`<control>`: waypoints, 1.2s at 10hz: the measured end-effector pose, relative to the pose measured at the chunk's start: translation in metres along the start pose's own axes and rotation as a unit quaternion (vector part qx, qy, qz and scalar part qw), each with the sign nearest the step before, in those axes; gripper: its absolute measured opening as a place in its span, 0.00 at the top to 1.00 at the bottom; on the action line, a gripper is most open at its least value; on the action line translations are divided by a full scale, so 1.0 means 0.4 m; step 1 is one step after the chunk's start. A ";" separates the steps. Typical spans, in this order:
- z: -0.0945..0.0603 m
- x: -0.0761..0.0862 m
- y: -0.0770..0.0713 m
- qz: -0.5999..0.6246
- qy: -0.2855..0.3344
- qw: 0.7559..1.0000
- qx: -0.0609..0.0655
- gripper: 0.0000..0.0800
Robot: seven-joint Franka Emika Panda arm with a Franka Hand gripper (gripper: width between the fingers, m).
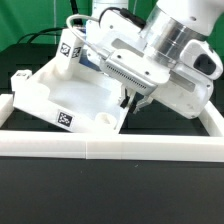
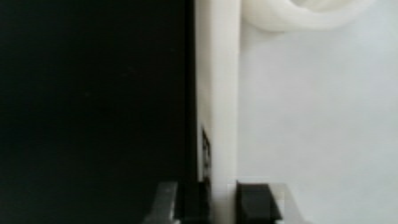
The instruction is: Assemble square table
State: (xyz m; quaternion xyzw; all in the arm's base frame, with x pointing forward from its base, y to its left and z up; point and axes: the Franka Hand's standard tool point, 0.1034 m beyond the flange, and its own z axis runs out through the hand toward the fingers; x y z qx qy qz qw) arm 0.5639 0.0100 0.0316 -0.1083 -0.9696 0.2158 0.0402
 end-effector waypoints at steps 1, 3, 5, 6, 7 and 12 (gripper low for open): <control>0.002 0.000 0.001 0.000 -0.002 1.000 -0.008 0.92; 0.013 0.003 0.001 -0.018 -0.003 1.000 -0.023 0.92; 0.017 0.005 0.002 -0.014 -0.002 1.000 -0.023 0.92; 0.019 0.005 0.001 -0.014 -0.002 1.000 -0.023 0.92; 0.021 0.005 0.000 -0.014 -0.001 1.000 -0.023 0.92; 0.015 0.004 -0.008 -0.085 0.001 0.993 -0.085 0.92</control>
Offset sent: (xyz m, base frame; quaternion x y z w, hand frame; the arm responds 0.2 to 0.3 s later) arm 0.0017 0.0182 -0.0069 -0.0526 -0.0165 0.0062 0.9985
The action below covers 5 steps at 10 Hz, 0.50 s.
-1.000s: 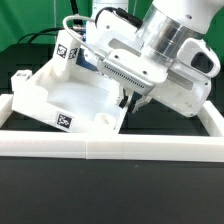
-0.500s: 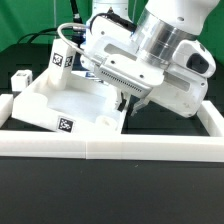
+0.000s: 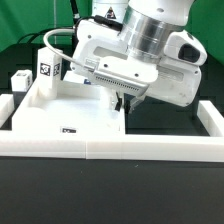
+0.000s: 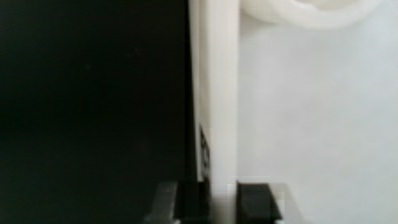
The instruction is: Assemble square table
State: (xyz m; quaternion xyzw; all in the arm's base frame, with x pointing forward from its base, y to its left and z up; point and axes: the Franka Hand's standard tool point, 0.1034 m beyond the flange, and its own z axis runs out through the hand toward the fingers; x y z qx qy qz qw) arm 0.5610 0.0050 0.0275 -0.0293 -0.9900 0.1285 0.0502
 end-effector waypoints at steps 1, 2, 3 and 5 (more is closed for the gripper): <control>-0.003 0.006 0.019 -0.004 0.005 1.000 -0.001 0.92; -0.010 0.007 0.050 -0.003 0.011 1.000 -0.001 0.92; -0.017 0.000 0.083 0.008 0.010 1.000 -0.002 0.92; -0.027 0.003 0.169 0.023 0.025 0.999 0.007 0.92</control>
Offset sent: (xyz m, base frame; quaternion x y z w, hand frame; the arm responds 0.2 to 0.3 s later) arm 0.0138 0.0612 -0.0033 0.0302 0.0281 0.0270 0.9988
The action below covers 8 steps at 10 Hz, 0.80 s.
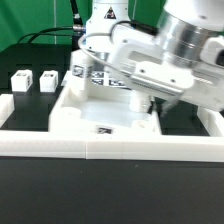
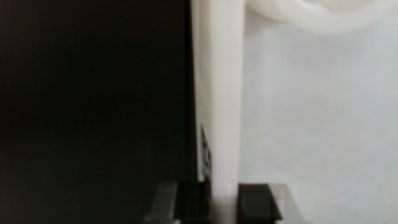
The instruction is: Assemble square table
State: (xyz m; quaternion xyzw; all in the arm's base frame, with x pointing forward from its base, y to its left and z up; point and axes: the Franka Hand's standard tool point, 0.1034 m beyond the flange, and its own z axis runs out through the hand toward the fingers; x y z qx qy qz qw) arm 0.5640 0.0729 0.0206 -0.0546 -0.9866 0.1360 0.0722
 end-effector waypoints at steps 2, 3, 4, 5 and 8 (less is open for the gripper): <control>-0.005 -0.002 0.024 0.003 0.004 1.000 -0.001 0.92; -0.004 -0.003 0.020 0.005 0.005 1.000 0.000 0.92; -0.004 -0.003 0.020 0.005 0.005 1.000 0.000 0.92; -0.004 -0.003 0.019 0.006 0.005 1.000 0.000 0.92; -0.003 -0.005 0.019 -0.007 0.004 1.000 -0.024 0.92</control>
Offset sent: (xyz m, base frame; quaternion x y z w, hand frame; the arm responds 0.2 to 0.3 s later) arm 0.0000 0.0000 0.0000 0.0000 0.0000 0.0000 1.0000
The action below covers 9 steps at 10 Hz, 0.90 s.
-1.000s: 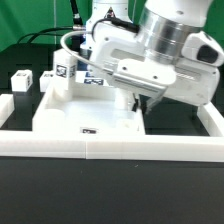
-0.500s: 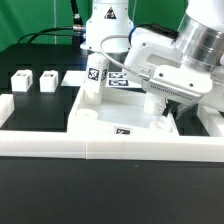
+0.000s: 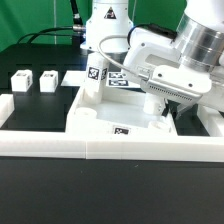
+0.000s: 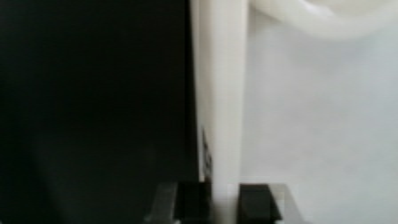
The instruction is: Assemble square table
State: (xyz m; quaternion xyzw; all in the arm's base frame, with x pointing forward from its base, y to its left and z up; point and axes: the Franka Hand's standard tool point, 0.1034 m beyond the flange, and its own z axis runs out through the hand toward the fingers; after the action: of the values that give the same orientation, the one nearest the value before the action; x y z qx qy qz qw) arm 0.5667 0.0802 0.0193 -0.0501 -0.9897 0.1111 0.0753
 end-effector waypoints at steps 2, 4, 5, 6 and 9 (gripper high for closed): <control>0.001 -0.001 -0.003 -0.001 -0.001 1.000 -0.010 0.92; 0.000 -0.001 -0.004 0.002 0.001 1.000 -0.014 0.92; -0.002 0.001 0.007 0.003 0.000 1.000 -0.013 0.92; -0.005 0.007 0.025 0.004 0.004 1.000 -0.011 0.92; -0.022 0.014 0.086 0.007 0.020 1.000 -0.002 0.92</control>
Offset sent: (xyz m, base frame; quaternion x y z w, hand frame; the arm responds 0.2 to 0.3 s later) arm 0.0027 0.0121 -0.0063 -0.0533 0.0047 -0.0019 0.9986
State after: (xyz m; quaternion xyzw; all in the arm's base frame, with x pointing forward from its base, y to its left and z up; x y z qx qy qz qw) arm 0.5653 0.1162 0.0207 -0.0591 -0.9878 0.1089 0.0945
